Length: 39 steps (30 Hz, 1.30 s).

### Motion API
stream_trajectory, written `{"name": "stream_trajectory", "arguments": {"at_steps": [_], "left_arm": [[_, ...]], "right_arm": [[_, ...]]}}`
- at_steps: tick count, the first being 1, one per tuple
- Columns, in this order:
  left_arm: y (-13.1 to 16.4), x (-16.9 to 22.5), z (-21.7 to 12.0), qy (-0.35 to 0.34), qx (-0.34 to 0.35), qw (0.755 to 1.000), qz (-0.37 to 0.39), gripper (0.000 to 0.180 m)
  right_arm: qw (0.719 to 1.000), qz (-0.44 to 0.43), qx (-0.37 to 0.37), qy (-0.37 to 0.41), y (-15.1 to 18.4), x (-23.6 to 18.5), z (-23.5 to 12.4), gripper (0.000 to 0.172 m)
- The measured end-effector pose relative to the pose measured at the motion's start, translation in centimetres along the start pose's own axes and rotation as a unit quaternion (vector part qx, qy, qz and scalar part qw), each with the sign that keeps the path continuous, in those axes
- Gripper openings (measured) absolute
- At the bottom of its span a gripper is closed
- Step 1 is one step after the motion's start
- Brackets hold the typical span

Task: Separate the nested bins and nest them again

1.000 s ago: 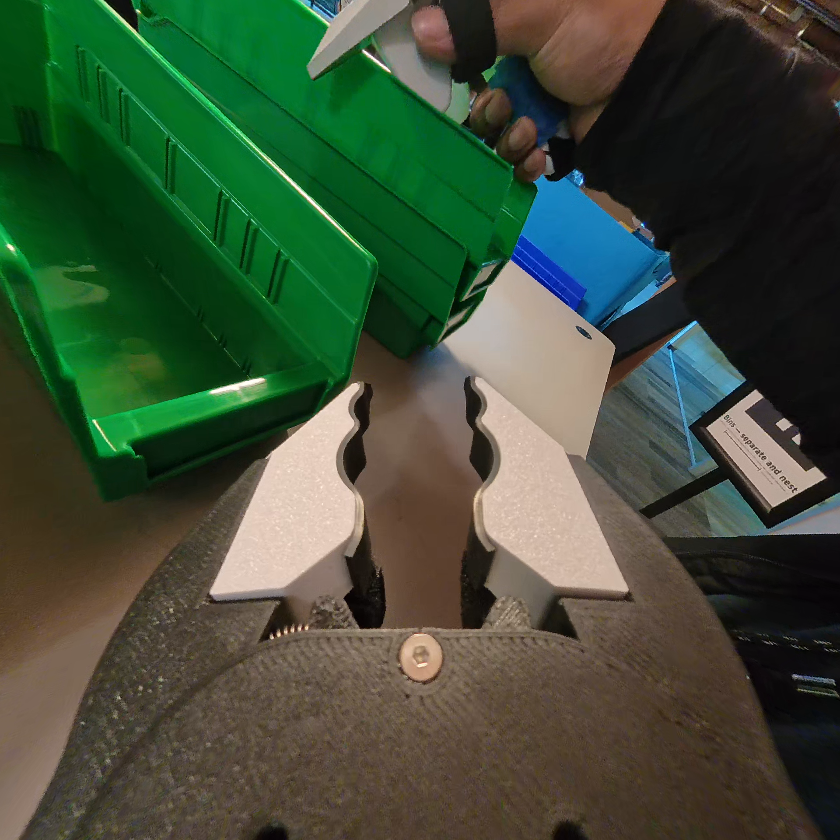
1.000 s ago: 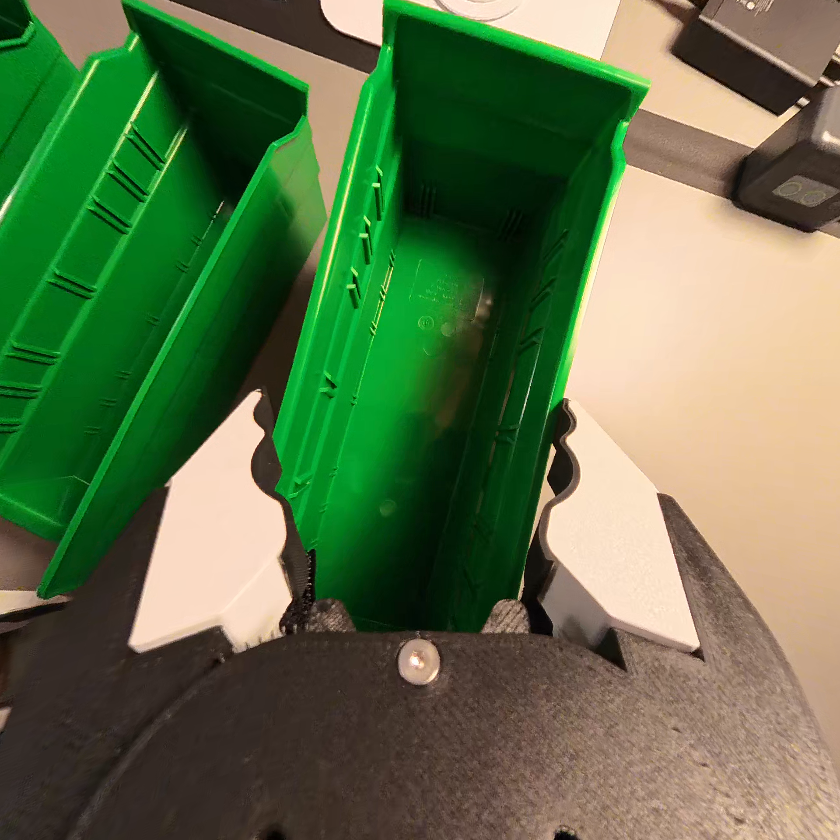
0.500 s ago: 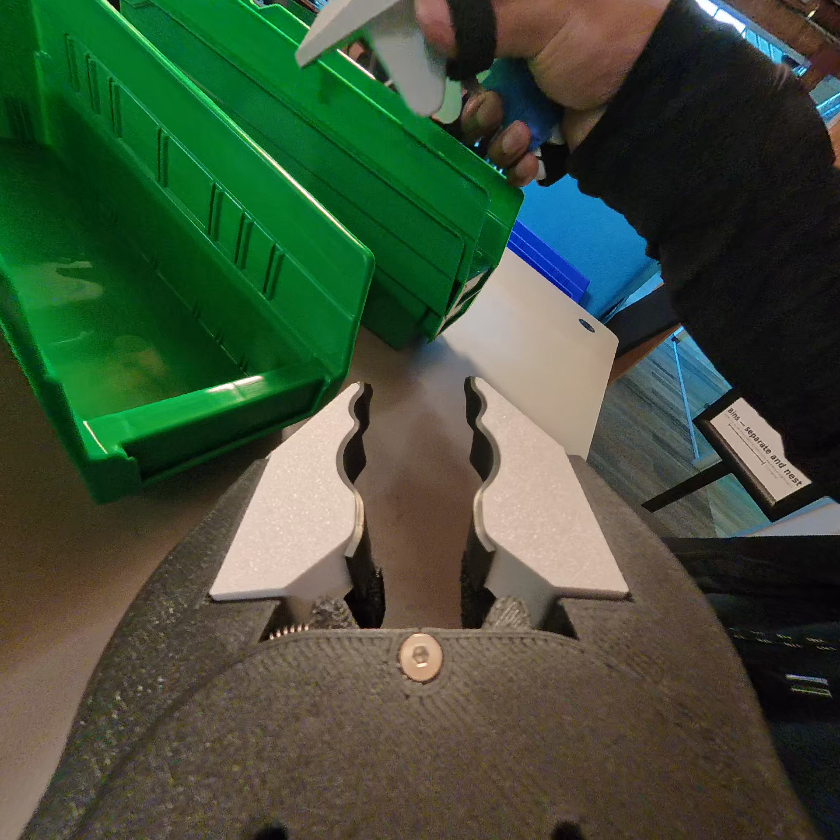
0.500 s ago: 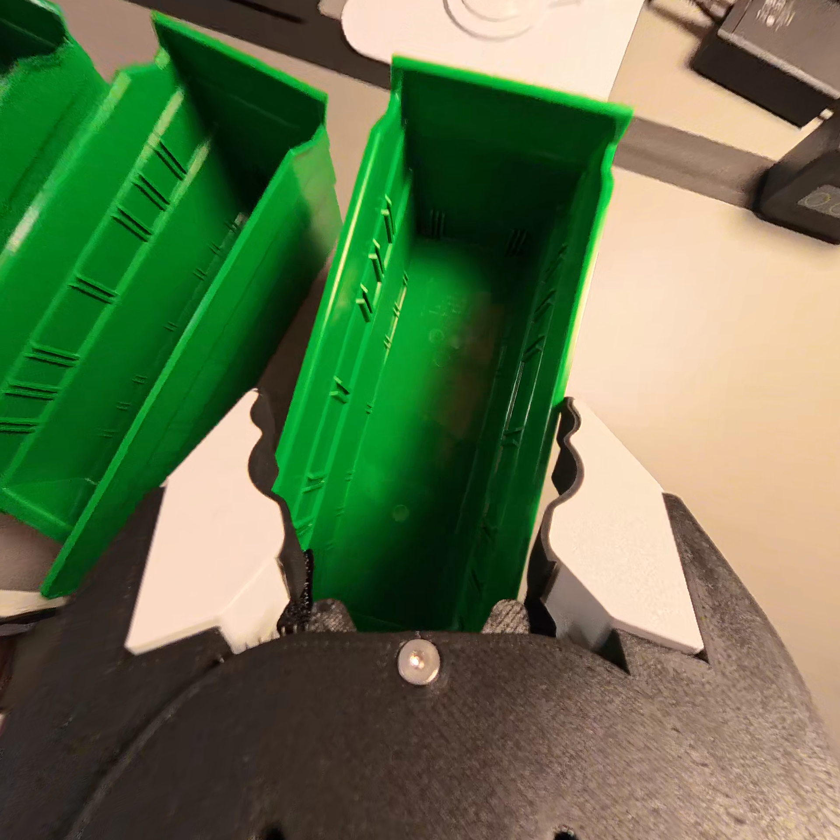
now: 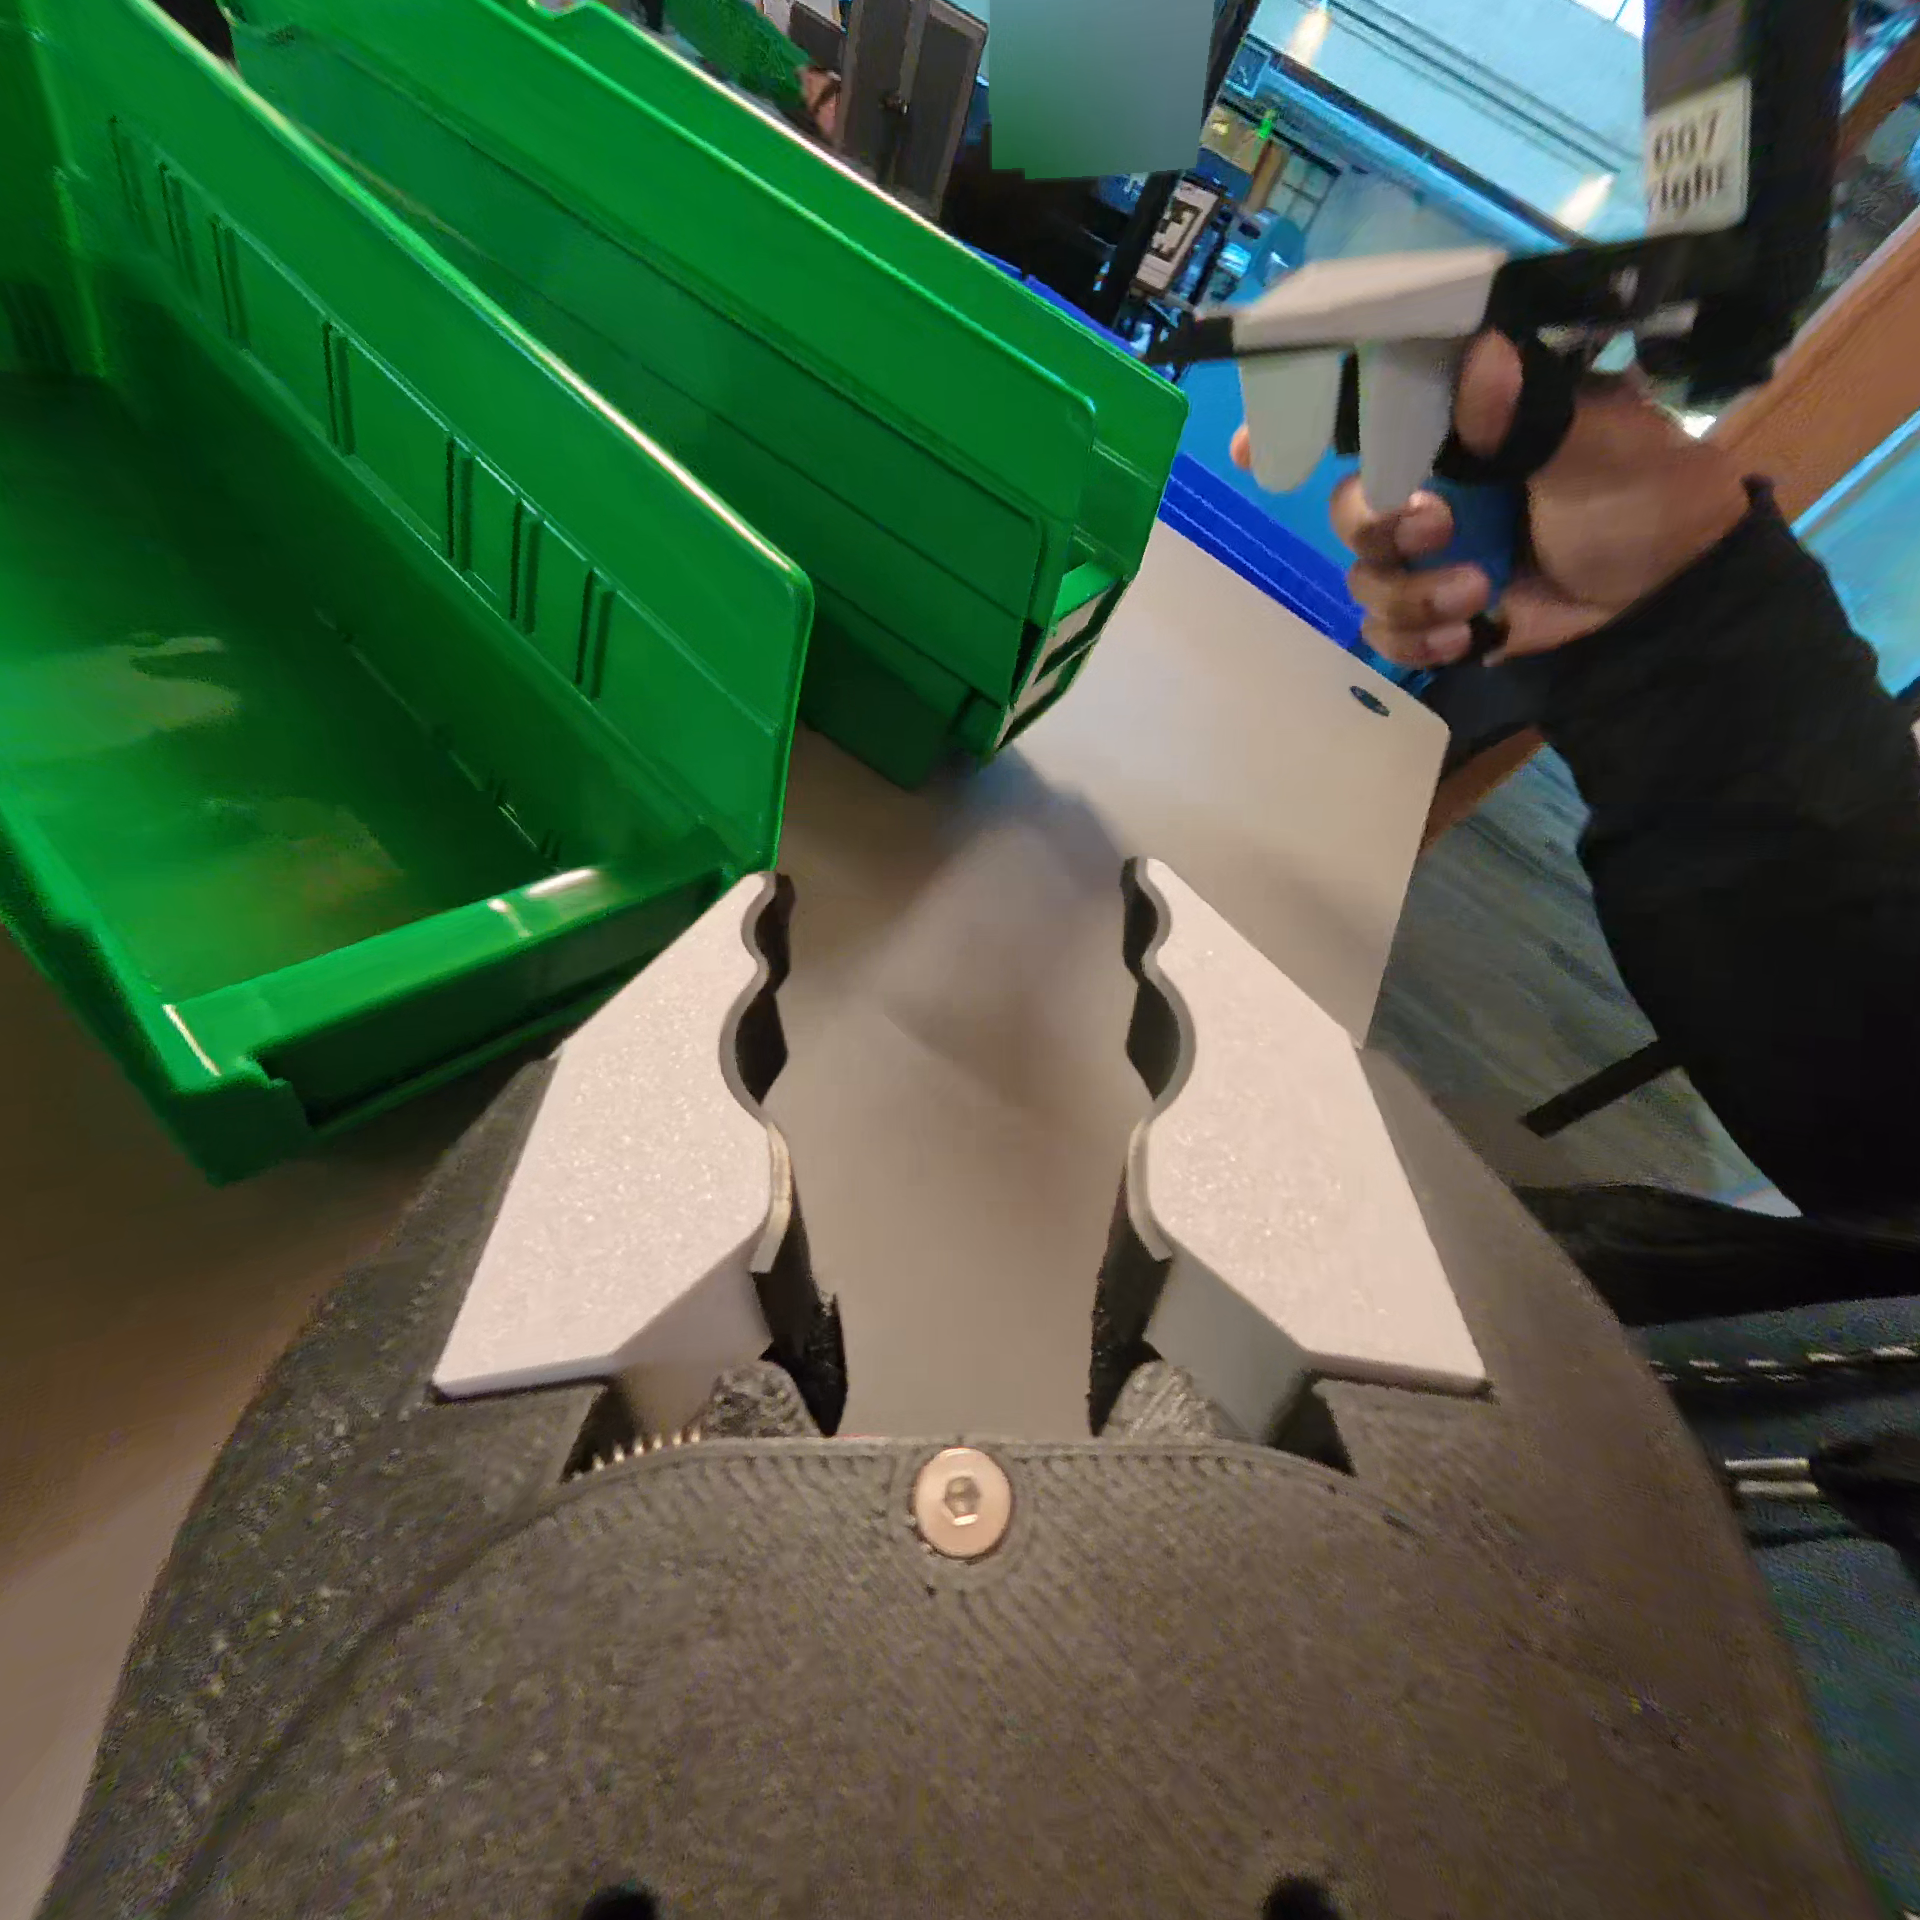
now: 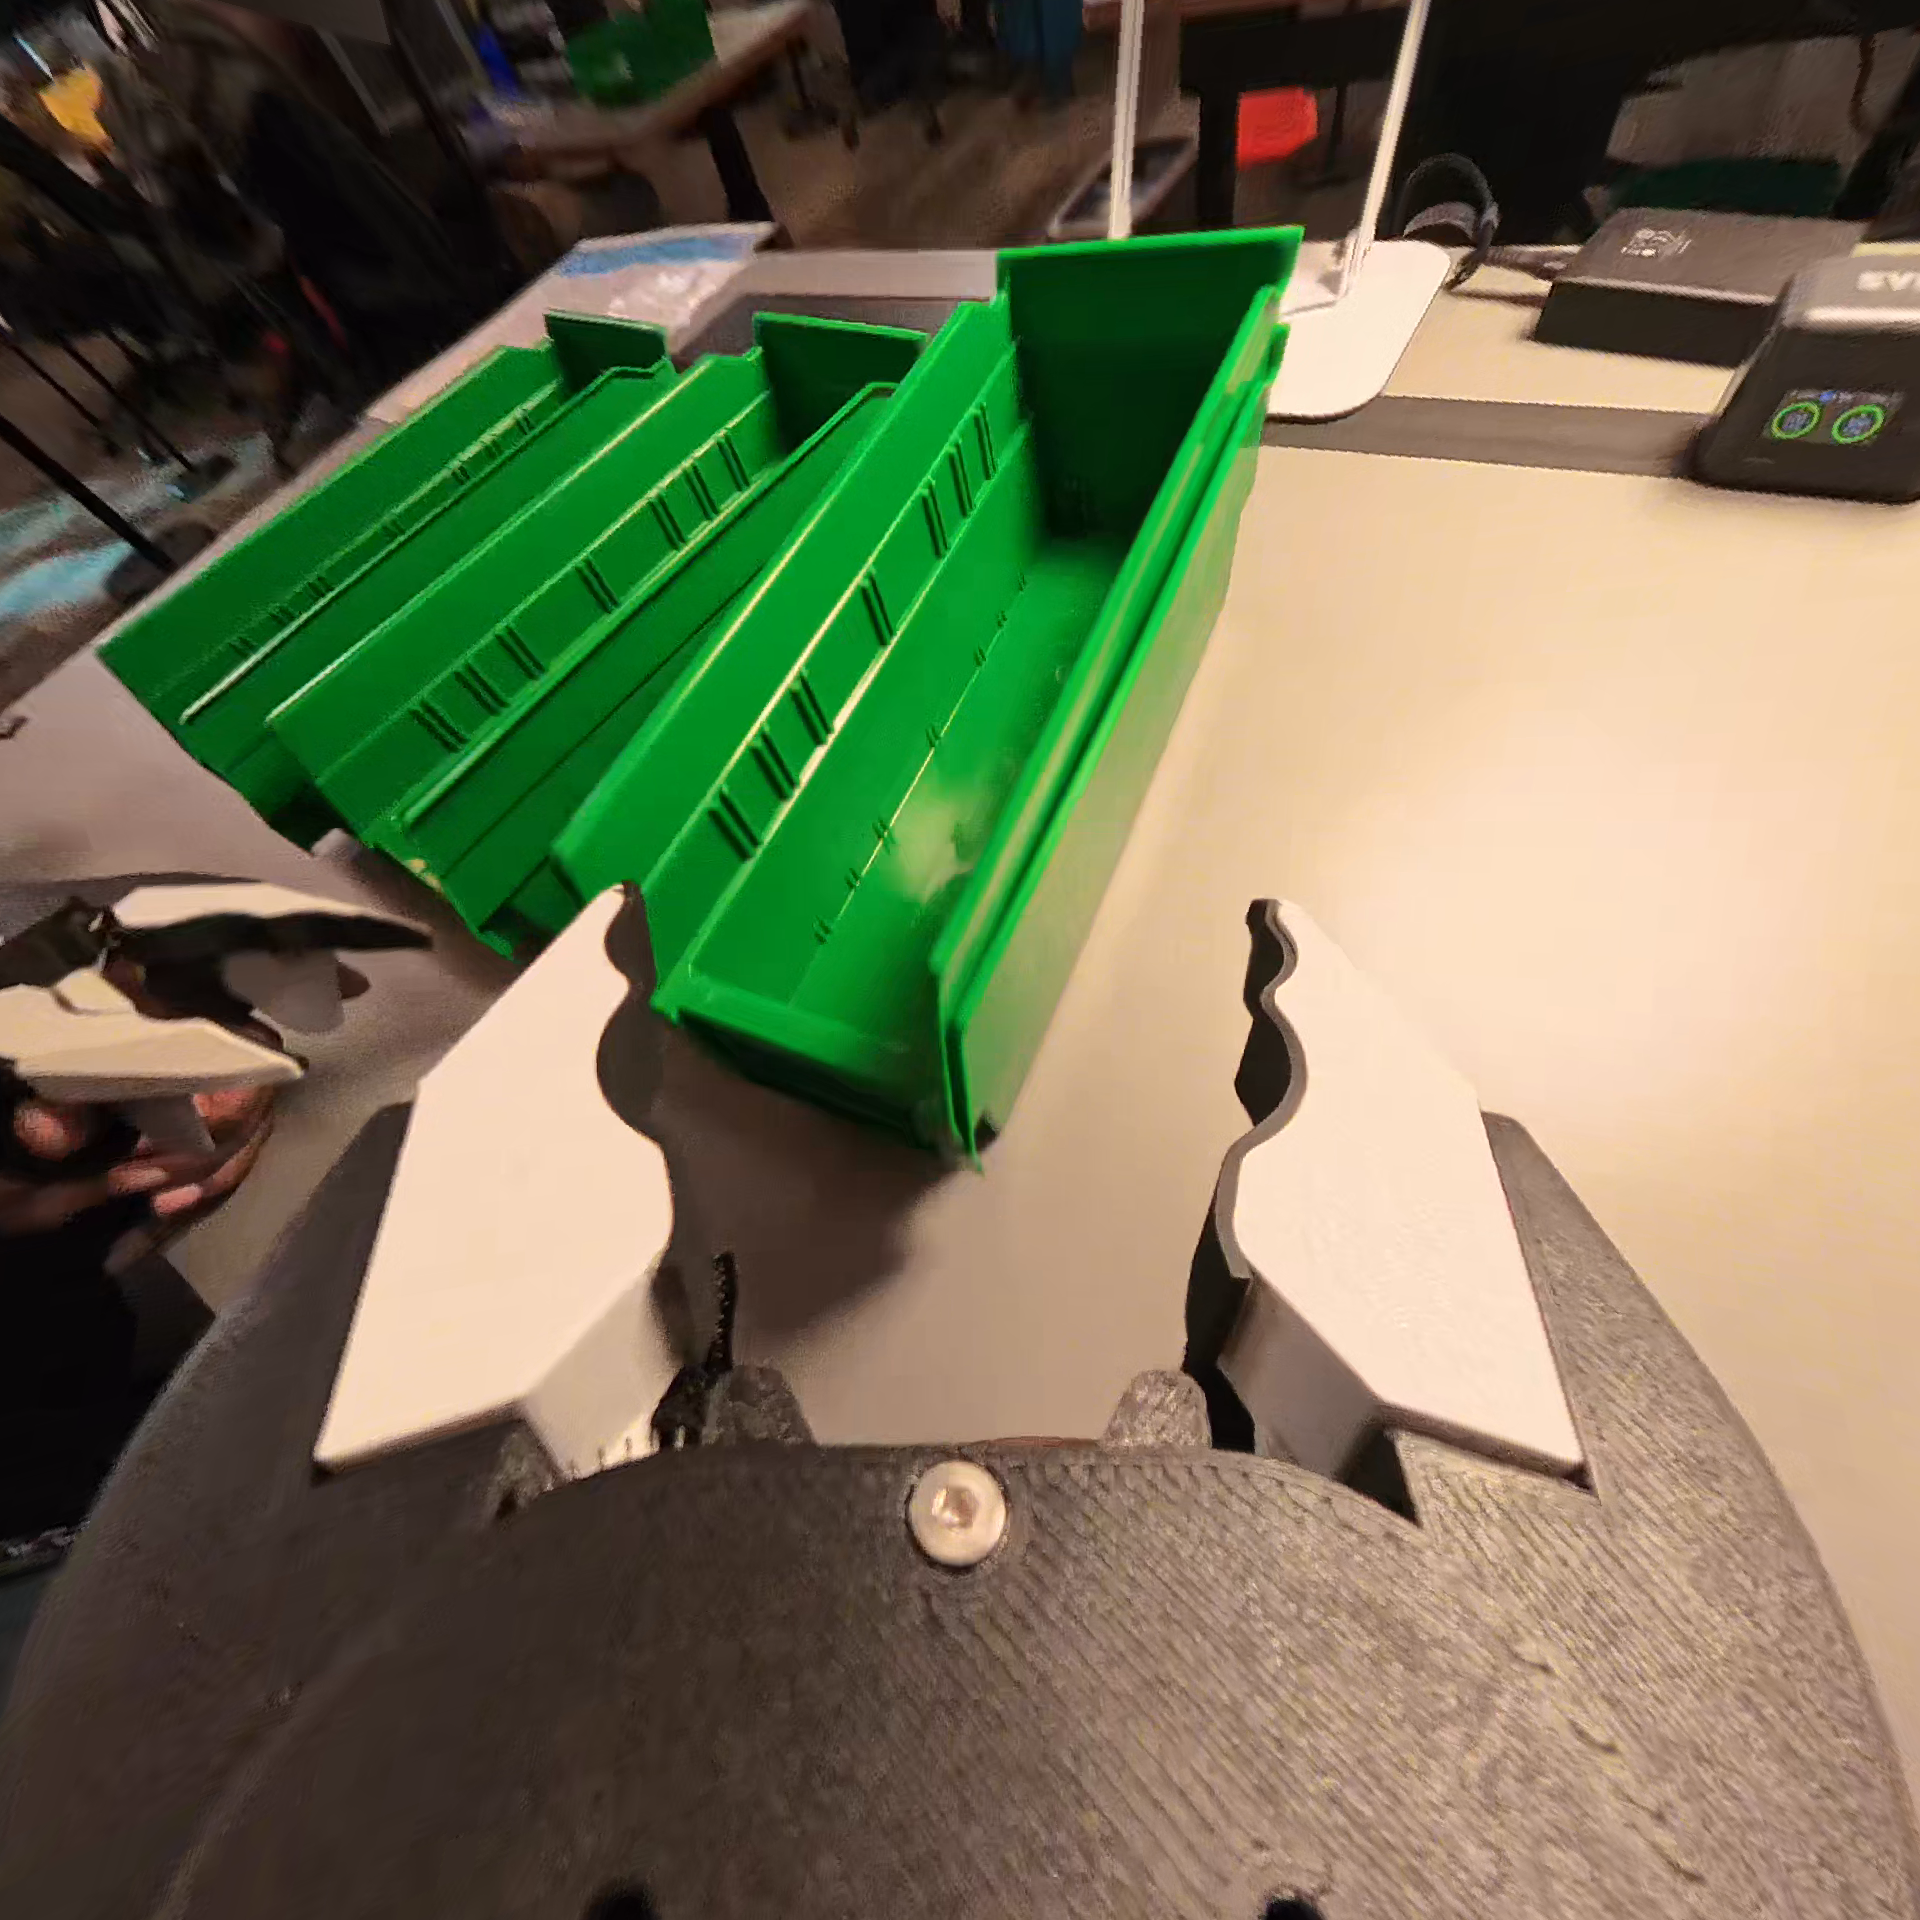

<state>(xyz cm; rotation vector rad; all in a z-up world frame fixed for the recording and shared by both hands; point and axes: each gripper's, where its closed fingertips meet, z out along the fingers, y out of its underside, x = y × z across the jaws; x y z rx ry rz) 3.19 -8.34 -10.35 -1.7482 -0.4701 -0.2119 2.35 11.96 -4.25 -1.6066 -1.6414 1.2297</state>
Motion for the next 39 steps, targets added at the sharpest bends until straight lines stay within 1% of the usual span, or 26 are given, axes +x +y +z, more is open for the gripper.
{"name": "stream_trajectory", "arguments": {"at_steps": [2, 4, 6, 8, 9, 10, 11, 13, 15, 16, 19, 22, 24, 27, 31, 35, 37, 39], "left_arm": [[-0.4, -0.2, -0.3, -0.025, -0.001, 0.999, 0.022, 0.073], [-1.5, -0.5, -0.9, -0.058, -0.006, 0.997, 0.05, 0.082], [-3.6, -1.5, -1.7, -0.103, -0.005, 0.992, 0.078, 0.089], [-5.9, -3.2, -2.2, -0.154, -0.015, 0.983, 0.099, 0.095], [-7.0, -4.2, -2.3, -0.179, -0.029, 0.978, 0.105, 0.102], [-8.0, -5.2, -2.3, -0.199, -0.047, 0.972, 0.112, 0.108], [-8.9, -6.1, -2.2, -0.214, -0.064, 0.967, 0.119, 0.111], [-10.4, -7.8, -1.4, -0.231, -0.099, 0.961, 0.119, 0.122], [-11.3, -9.4, -0.2, -0.23, -0.137, 0.959, 0.091, 0.126], [-11.5, -10.4, 0.4, -0.232, -0.154, 0.958, 0.065, 0.133], [-12.0, -12.7, 2.3, -0.228, -0.195, 0.954, -0.008, 0.136], [-11.5, -14.9, 3.9, -0.243, -0.243, 0.938, -0.032, 0.135], [-10.7, -15.5, 4.9, -0.249, -0.279, 0.927, -0.034, 0.136], [-9.8, -15.7, 5.9, -0.266, -0.324, 0.908, -0.006, 0.138], [-9.1, -16.0, 6.0, -0.293, -0.373, 0.879, 0.042, 0.139], [-8.5, -16.6, 5.9, -0.312, -0.411, 0.853, 0.078, 0.139], [-8.4, -16.8, 5.9, -0.315, -0.419, 0.847, 0.087, 0.141], [-8.6, -17.1, 6.1, -0.313, -0.418, 0.847, 0.099, 0.137]], "right_arm": [[0.999, 0.011, 0.033, -0.009, 2.0, 0.4, -1.0, 0.113], [0.997, 0.033, 0.065, -0.015, 3.7, 1.2, -1.5, 0.112], [0.994, 0.066, 0.09, -0.015, 5.3, 2.6, -1.6, 0.109], [0.99, 0.106, 0.09, -0.004, 7.3, 4.6, -1.1, 0.108], [0.985, 0.14, 0.098, -0.035, 7.2, 4.5, -1.3, 0.106], [0.979, 0.155, 0.12, -0.048, 6.6, 4.7, -1.8, 0.103], [0.976, 0.165, 0.136, -0.045, 6.3, 5.3, -2.1, 0.103], [0.973, 0.175, 0.142, -0.051, 6.1, 5.7, -2.2, 0.103], [0.976, 0.168, 0.133, -0.051, 6.3, 5.5, -2.0, 0.104], [0.978, 0.159, 0.13, -0.045, 6.4, 5.4, -1.9, 0.104], [0.98, 0.147, 0.125, -0.051, 6.4, 4.9, -1.8, 0.104], [0.975, 0.173, 0.122, -0.072, 6.4, 5.1, -1.7, 0.104], [0.975, 0.178, 0.111, -0.078, 6.5, 5.1, -1.3, 0.103], [0.976, 0.177, 0.103, -0.074, 6.3, 5.2, -0.3, 0.103], [0.977, 0.17, 0.099, -0.076, 6.1, 4.8, 0.5, 0.102], [0.976, 0.168, 0.114, -0.078, 5.8, 4.8, 0.1, 0.101], [0.976, 0.163, 0.121, -0.079, 5.6, 4.7, -0.1, 0.101], [0.976, 0.159, 0.127, -0.078, 5.5, 4.6, -0.3, 0.1]]}}
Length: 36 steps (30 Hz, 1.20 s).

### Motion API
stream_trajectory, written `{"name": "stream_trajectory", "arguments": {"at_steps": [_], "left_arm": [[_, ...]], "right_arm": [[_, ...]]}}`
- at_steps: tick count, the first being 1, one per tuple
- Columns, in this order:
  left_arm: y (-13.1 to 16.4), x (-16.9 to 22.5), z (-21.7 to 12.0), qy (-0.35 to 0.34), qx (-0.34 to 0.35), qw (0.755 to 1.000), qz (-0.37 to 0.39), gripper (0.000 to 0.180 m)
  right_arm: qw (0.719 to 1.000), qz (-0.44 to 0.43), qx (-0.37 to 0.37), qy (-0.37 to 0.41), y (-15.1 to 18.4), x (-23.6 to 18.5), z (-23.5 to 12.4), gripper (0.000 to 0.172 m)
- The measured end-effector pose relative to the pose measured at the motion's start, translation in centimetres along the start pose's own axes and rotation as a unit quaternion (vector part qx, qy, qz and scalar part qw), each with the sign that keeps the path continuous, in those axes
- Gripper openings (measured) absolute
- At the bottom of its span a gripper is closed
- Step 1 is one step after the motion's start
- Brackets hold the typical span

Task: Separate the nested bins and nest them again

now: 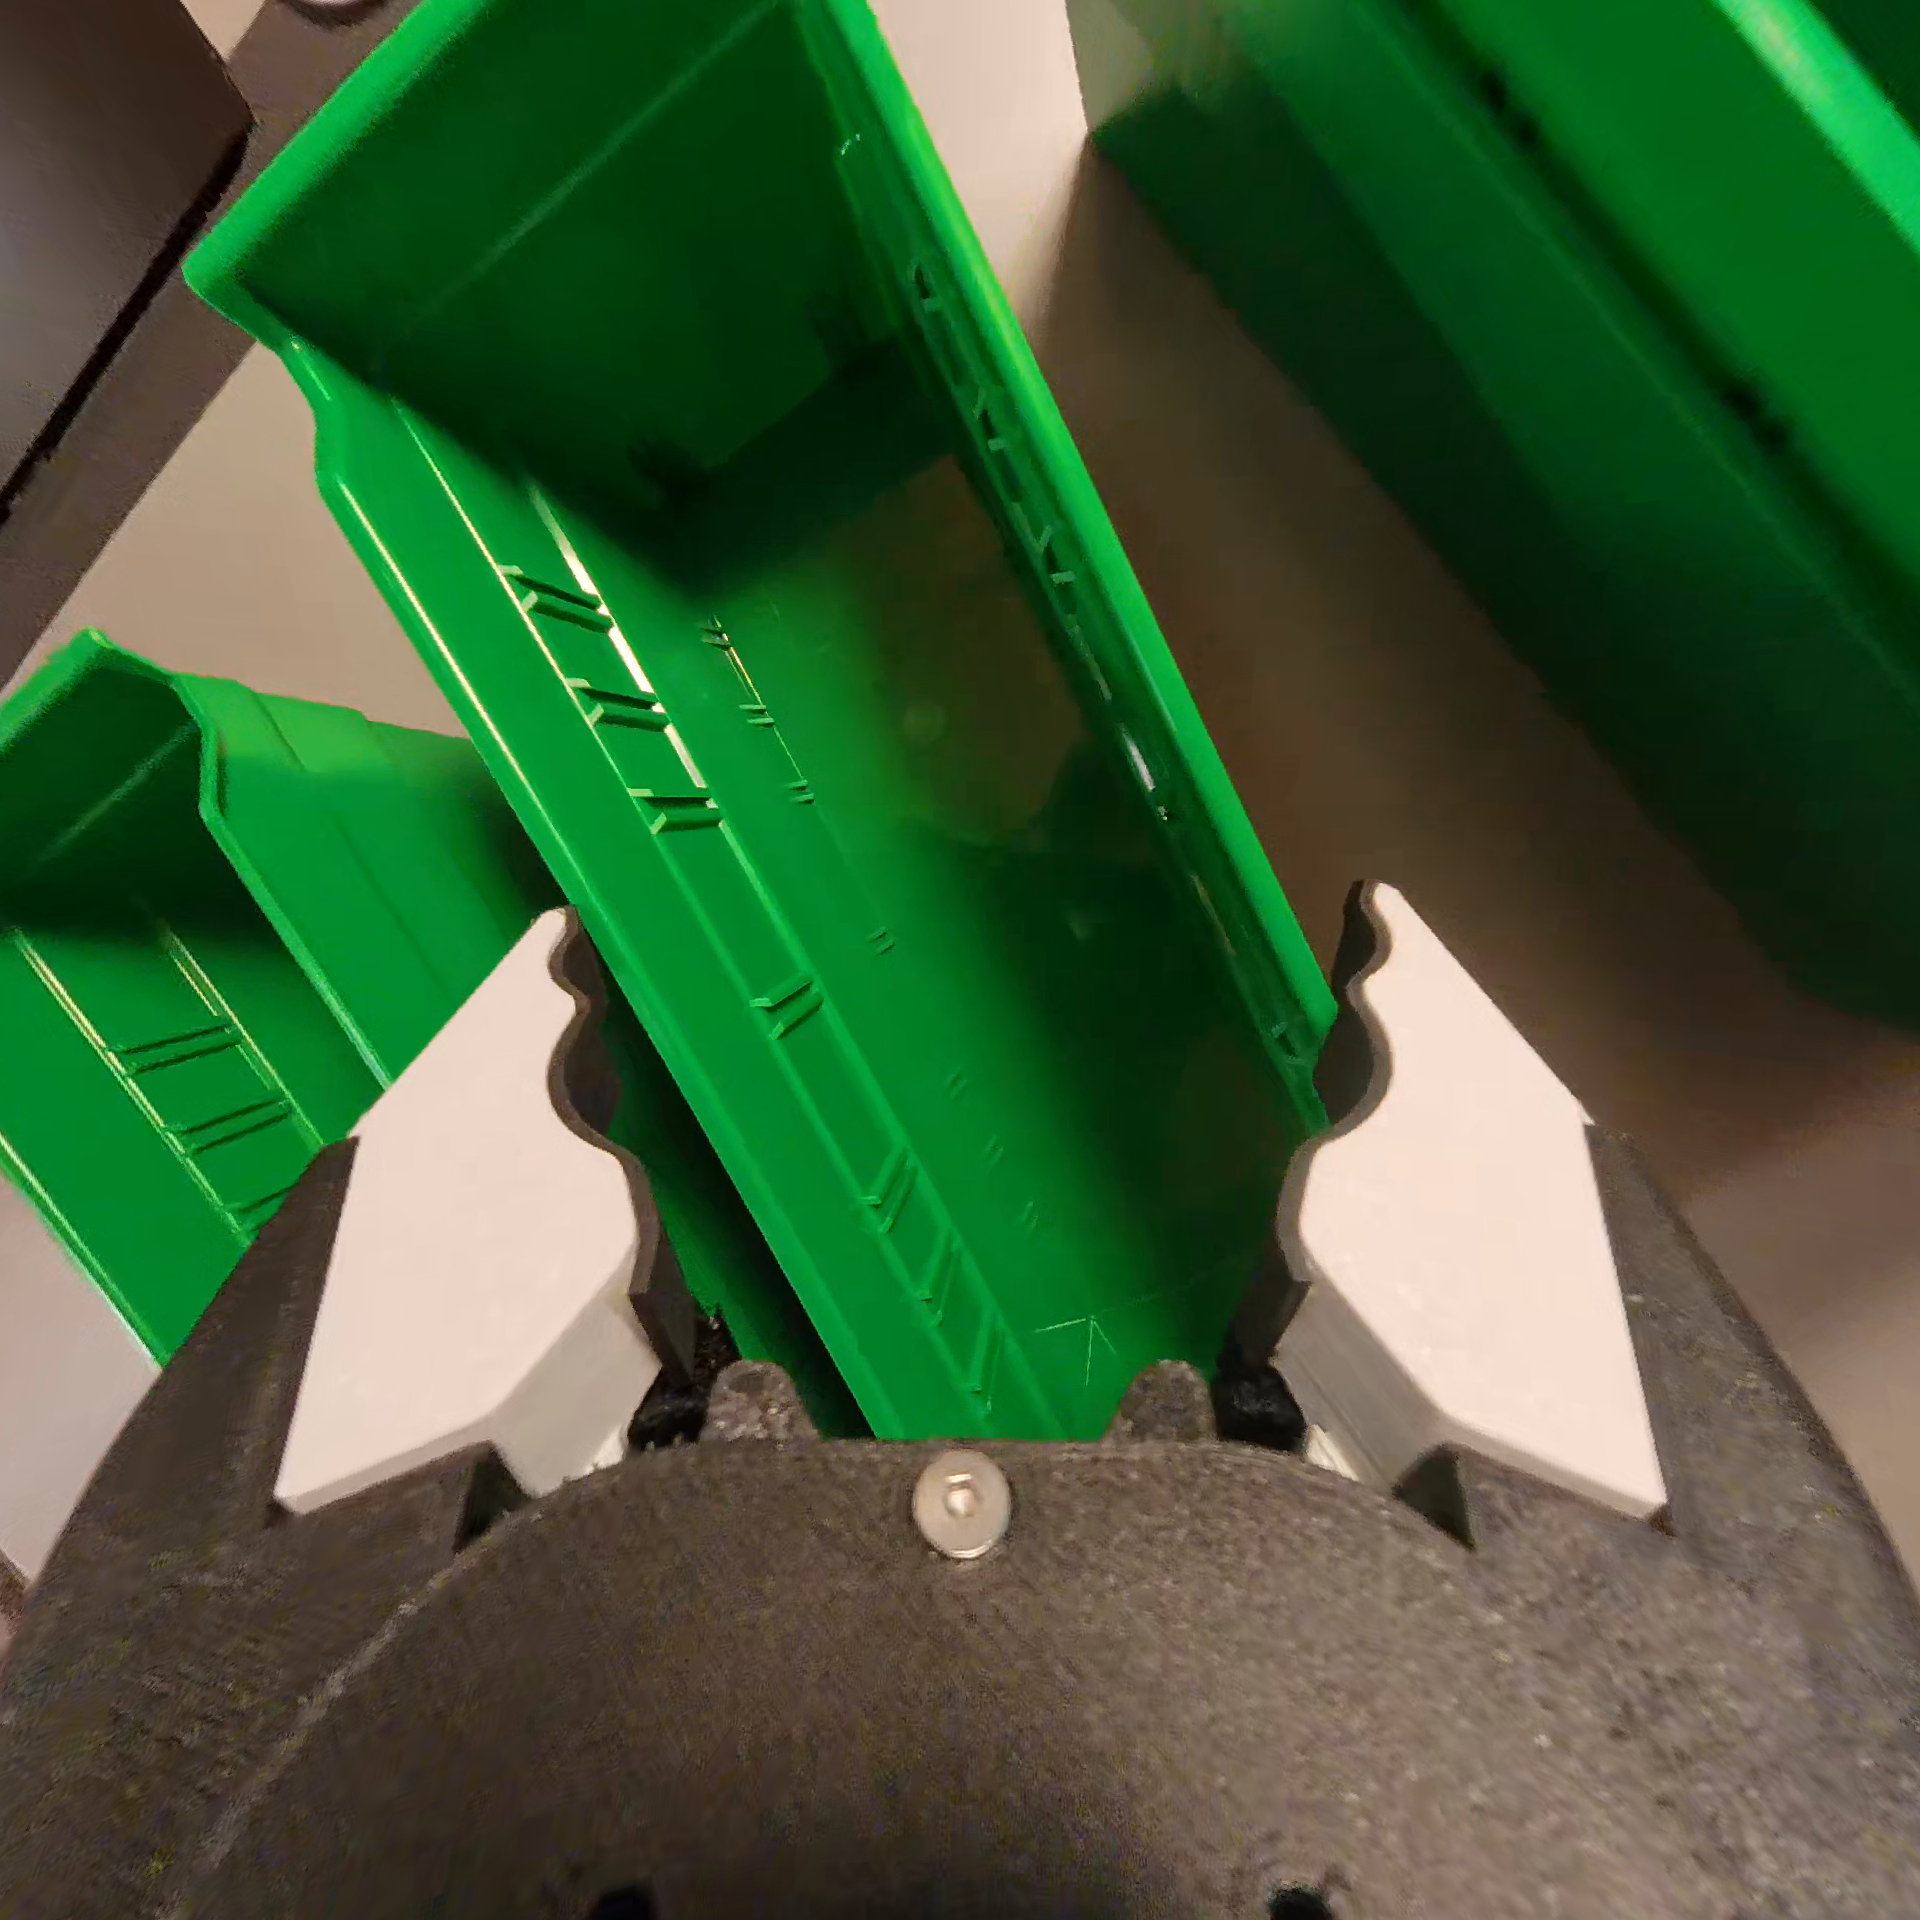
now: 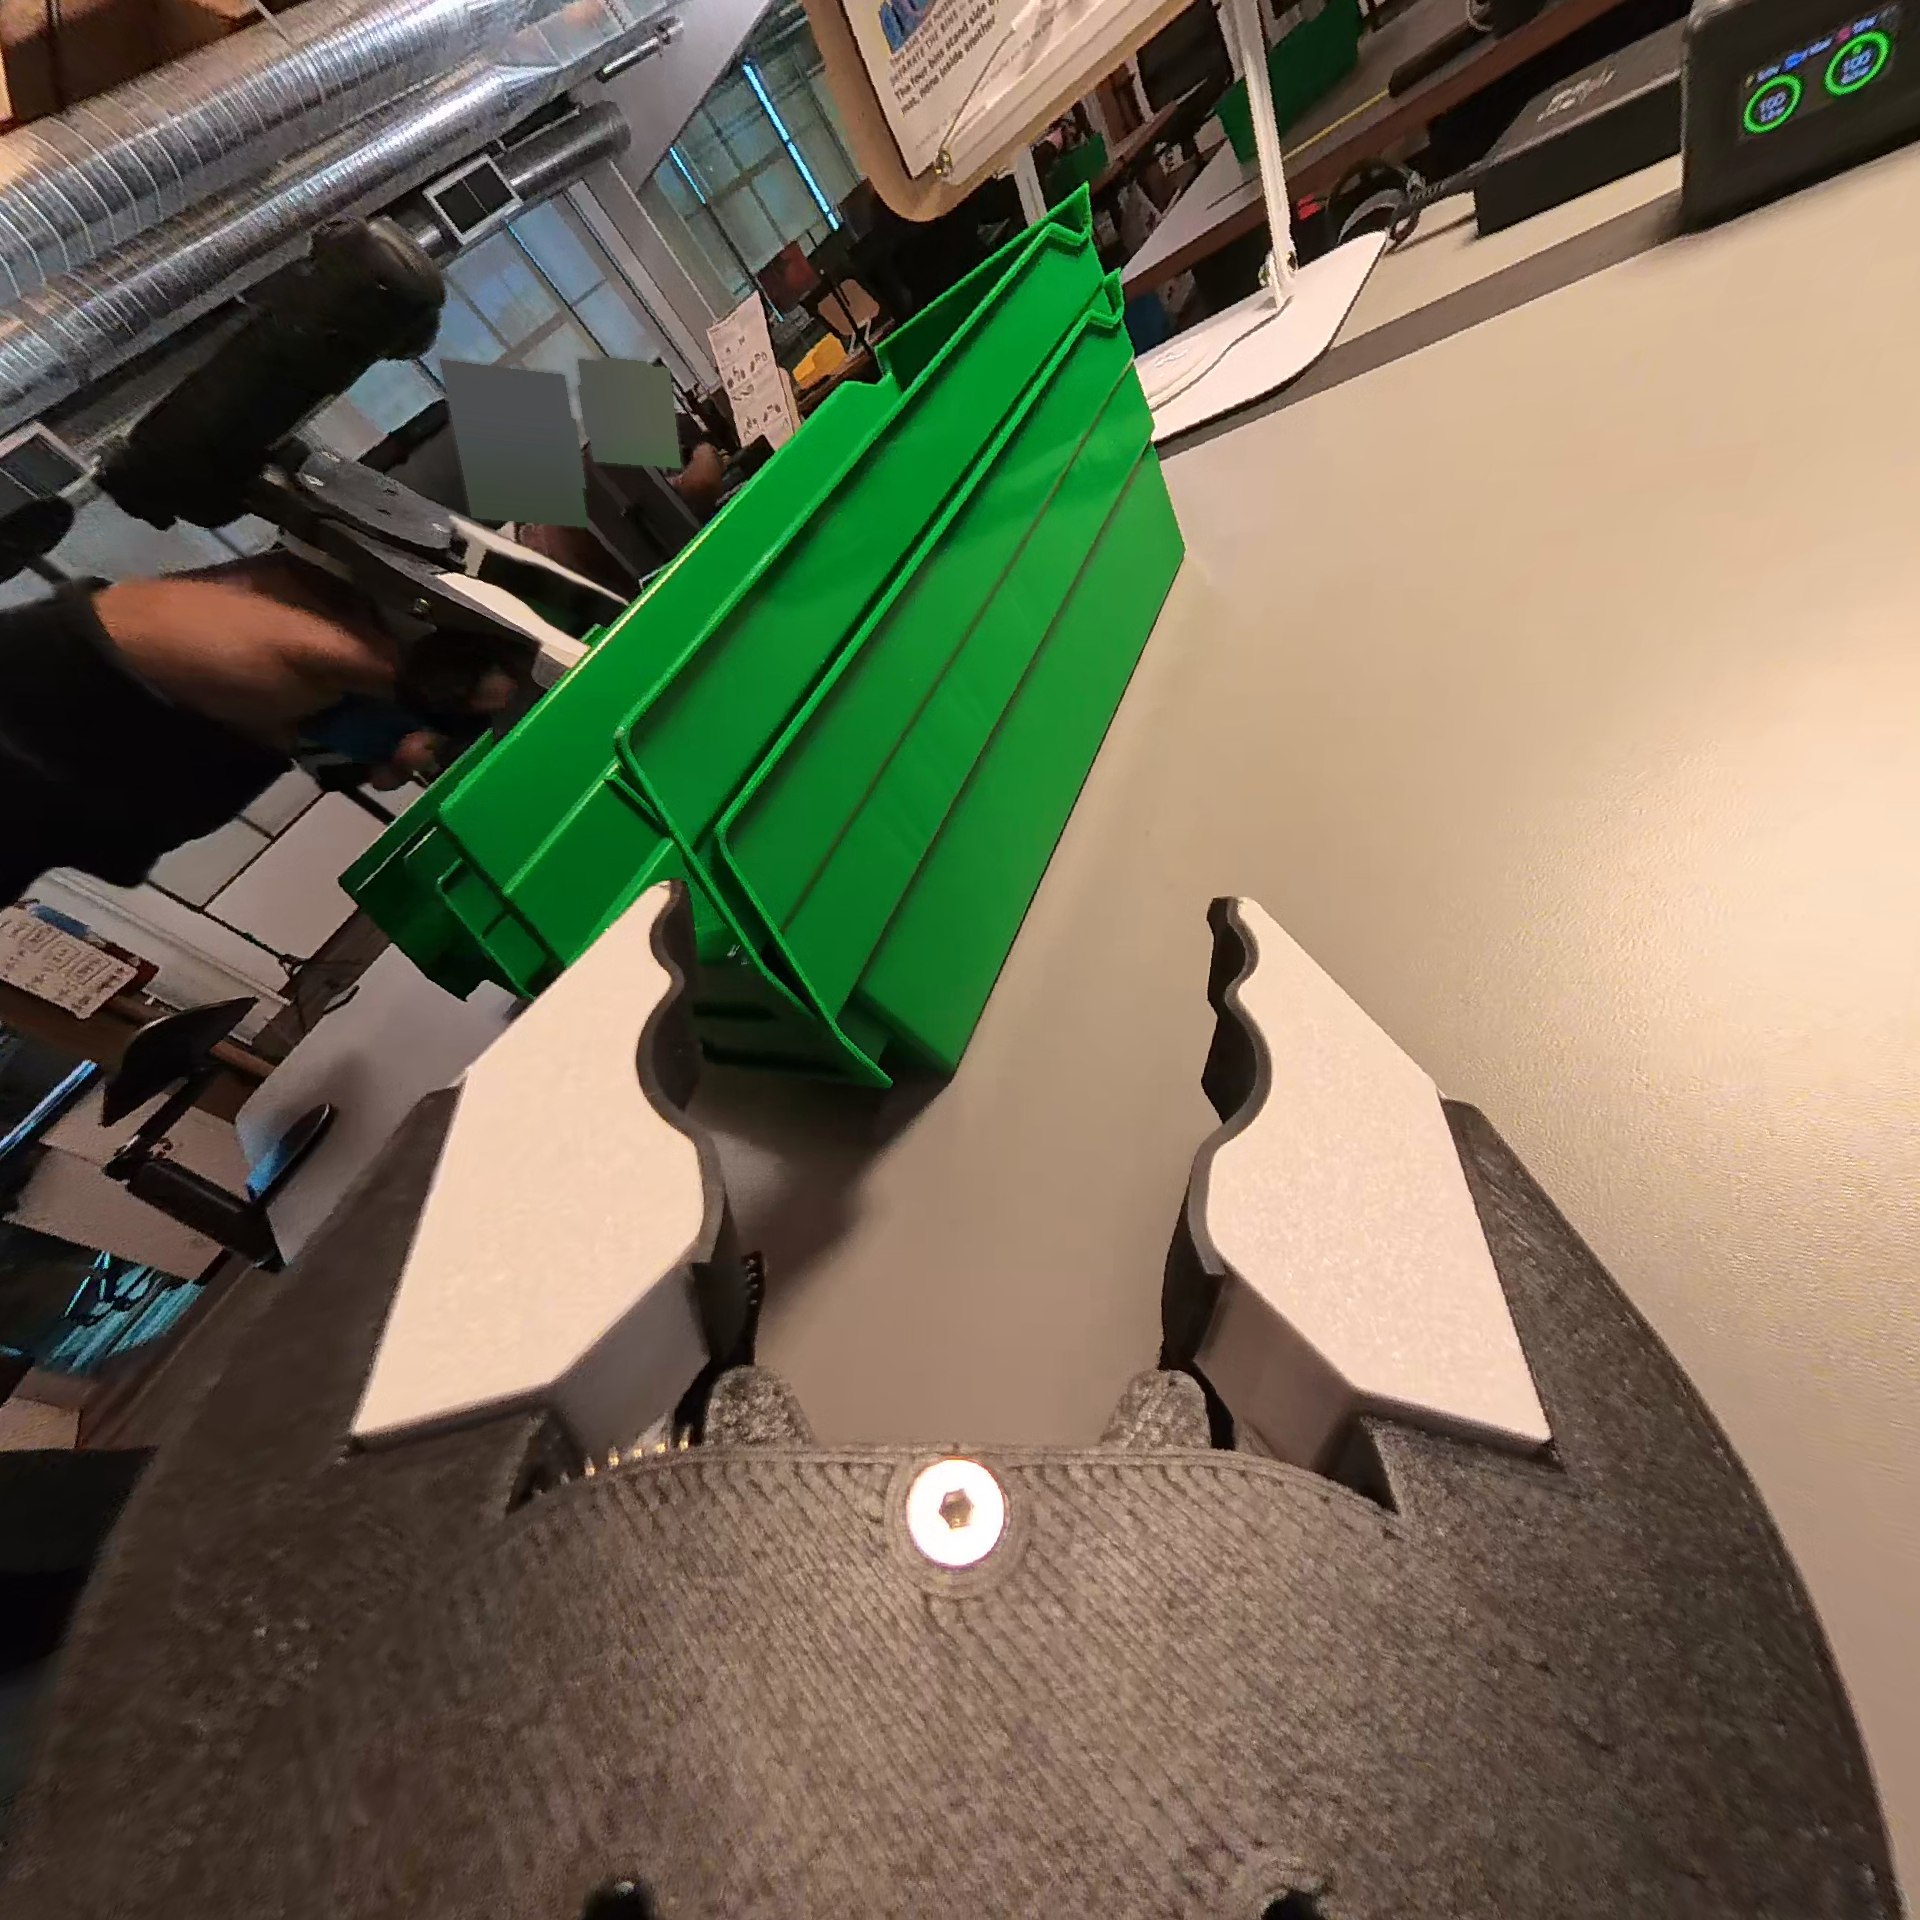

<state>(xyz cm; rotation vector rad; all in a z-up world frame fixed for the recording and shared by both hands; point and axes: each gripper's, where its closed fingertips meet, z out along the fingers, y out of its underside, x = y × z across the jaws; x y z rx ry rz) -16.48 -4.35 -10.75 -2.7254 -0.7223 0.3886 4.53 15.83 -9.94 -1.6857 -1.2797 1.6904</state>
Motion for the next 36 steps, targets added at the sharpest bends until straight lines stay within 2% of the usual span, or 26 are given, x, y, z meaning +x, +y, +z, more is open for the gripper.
{"name": "stream_trajectory", "arguments": {"at_steps": [5, 9, 16, 21, 25, 30, 36], "left_arm": [[-0.3, -0.7, -0.1, 0.001, 0.003, 1.0, 0.016, 0.122], [-0.4, -1.1, -0.1, 0.001, -0.004, 1.0, 0.024, 0.118], [-1.1, -1.4, 0.6, 0.001, 0.006, 1.0, 0.01, 0.13], [-1.4, -1.8, 0.2, -0.003, 0.013, 1.0, 0.015, 0.11], [-1.5, -1.9, -0.3, 0.019, 0.025, 0.999, -0.009, 0.105], [-2.7, -2.4, -3.0, 0.043, 0.057, 0.996, -0.046, 0.103], [-6.7, -1.8, -10.3, 0.073, 0.123, 0.987, -0.074, 0.103]], "right_arm": [[1.0, 0.001, 0.004, -0.007, -0.1, -0.2, -0.1, 0.099], [1.0, 0.001, 0.005, -0.007, -0.1, -0.2, -0.2, 0.099], [1.0, 0.001, 0.011, -0.012, 0.0, -0.6, -0.5, 0.098], [1.0, 0.001, 0.014, -0.015, -0.1, -0.7, -0.6, 0.098], [1.0, 0.002, 0.013, -0.017, -0.1, -0.7, -0.6, 0.098], [1.0, 0.004, 0.012, -0.02, -0.1, -0.7, -0.6, 0.098], [1.0, 0.006, 0.011, -0.02, 0.0, -0.7, -0.6, 0.098]]}}
